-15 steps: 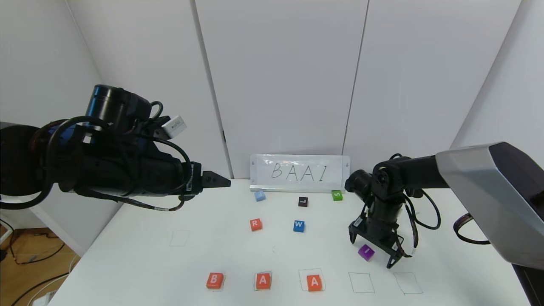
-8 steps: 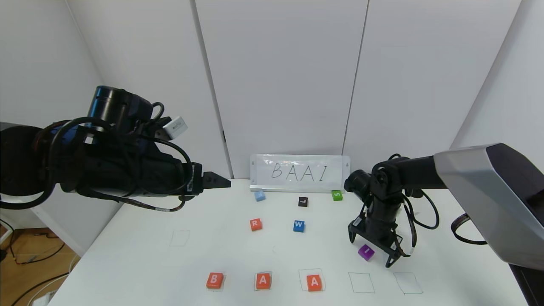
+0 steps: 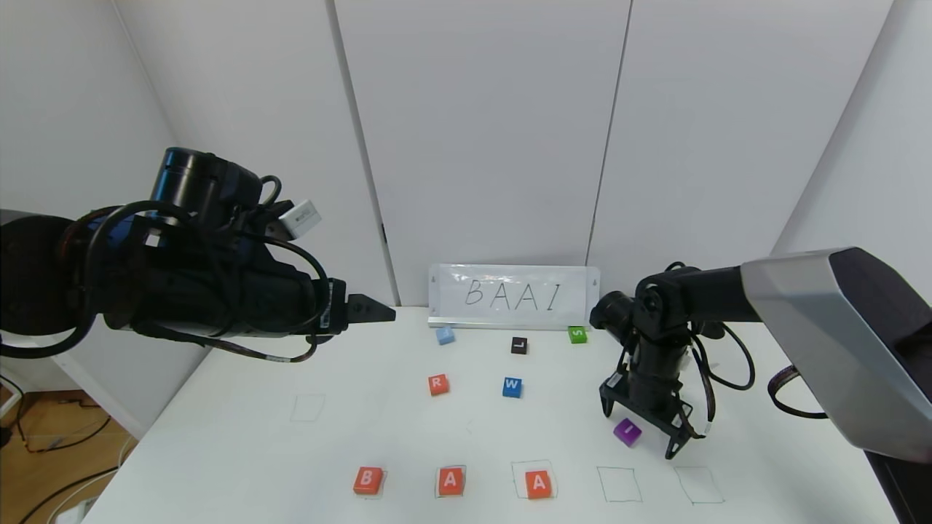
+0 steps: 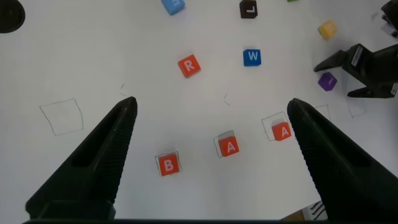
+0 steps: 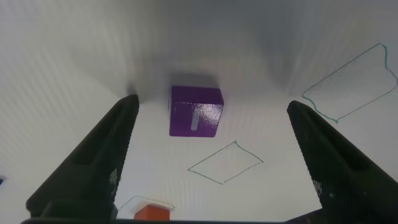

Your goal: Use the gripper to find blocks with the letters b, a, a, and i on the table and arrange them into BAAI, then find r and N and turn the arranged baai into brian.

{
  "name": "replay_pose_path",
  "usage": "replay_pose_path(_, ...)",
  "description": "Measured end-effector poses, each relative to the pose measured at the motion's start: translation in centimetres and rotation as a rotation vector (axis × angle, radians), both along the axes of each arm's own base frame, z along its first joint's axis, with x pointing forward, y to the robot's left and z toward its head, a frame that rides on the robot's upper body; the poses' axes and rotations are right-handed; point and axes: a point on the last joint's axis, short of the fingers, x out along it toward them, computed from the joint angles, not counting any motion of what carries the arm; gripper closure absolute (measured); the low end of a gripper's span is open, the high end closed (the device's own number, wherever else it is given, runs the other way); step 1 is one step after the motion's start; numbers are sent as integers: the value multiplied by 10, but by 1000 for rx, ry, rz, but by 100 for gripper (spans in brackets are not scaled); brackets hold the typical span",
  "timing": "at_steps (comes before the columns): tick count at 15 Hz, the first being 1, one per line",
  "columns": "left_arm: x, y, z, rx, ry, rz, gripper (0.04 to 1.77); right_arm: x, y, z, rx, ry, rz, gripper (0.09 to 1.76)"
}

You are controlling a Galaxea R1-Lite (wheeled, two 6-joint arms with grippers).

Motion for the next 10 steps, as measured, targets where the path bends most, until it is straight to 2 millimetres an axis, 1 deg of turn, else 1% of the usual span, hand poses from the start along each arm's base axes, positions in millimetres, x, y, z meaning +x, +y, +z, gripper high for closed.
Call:
replay_pose_path(7,0,0,0,0,0,0,9,1,2,-1,-1,-2,4,14)
replay_pose_path(8,0,0,0,0,0,0,9,1,3,-1,-1,-1,5,23)
replay_pose_path(10,0,0,0,0,0,0,9,1,3,-2,-1,-1,6,58)
